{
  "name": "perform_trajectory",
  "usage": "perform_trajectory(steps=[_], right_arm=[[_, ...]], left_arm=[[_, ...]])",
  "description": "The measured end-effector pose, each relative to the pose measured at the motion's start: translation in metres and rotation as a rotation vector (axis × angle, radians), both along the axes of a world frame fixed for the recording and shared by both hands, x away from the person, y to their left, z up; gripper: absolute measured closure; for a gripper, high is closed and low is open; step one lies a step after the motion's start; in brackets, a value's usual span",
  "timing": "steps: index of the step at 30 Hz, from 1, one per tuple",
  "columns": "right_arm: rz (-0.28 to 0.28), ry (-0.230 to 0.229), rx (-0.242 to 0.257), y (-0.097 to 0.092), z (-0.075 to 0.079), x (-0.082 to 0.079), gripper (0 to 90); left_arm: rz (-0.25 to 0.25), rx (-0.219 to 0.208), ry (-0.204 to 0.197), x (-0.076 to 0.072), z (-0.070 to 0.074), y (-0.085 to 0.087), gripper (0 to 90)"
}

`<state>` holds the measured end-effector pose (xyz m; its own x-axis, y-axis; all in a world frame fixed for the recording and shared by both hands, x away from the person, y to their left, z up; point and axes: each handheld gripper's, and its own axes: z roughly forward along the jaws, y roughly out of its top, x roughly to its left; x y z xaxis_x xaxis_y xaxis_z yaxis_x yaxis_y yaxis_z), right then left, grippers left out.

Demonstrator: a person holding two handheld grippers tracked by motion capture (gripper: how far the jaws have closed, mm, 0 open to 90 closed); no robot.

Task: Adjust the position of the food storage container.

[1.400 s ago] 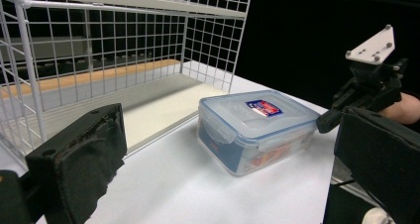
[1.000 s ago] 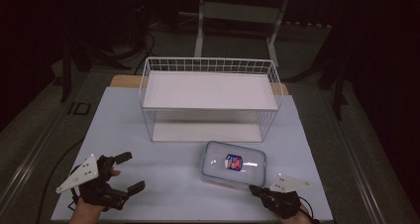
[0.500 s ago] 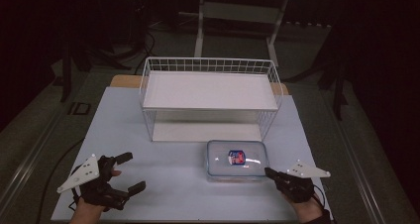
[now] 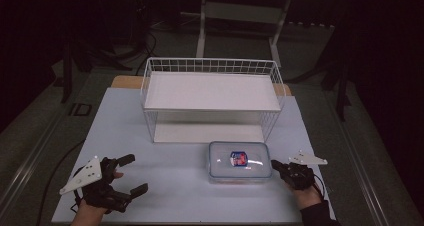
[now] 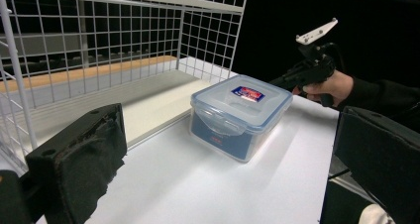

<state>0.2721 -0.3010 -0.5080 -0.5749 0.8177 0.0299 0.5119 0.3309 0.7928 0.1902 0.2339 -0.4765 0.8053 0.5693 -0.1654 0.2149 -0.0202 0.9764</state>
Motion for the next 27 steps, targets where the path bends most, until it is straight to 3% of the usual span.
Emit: perform_trajectory(steps=[13, 27], right_arm=[[0.046, 0.015, 0.011, 0.017, 0.001, 0.002, 90.0], [0.135, 0.027, 0.012, 0.049, 0.003, 0.005, 90.0]], left_arm=[[-0.014, 0.008, 0.018, 0.002, -0.003, -0.005, 0.0], [-0.026, 0.013, 0.026, 0.003, -0.005, -0.008, 0.0]])
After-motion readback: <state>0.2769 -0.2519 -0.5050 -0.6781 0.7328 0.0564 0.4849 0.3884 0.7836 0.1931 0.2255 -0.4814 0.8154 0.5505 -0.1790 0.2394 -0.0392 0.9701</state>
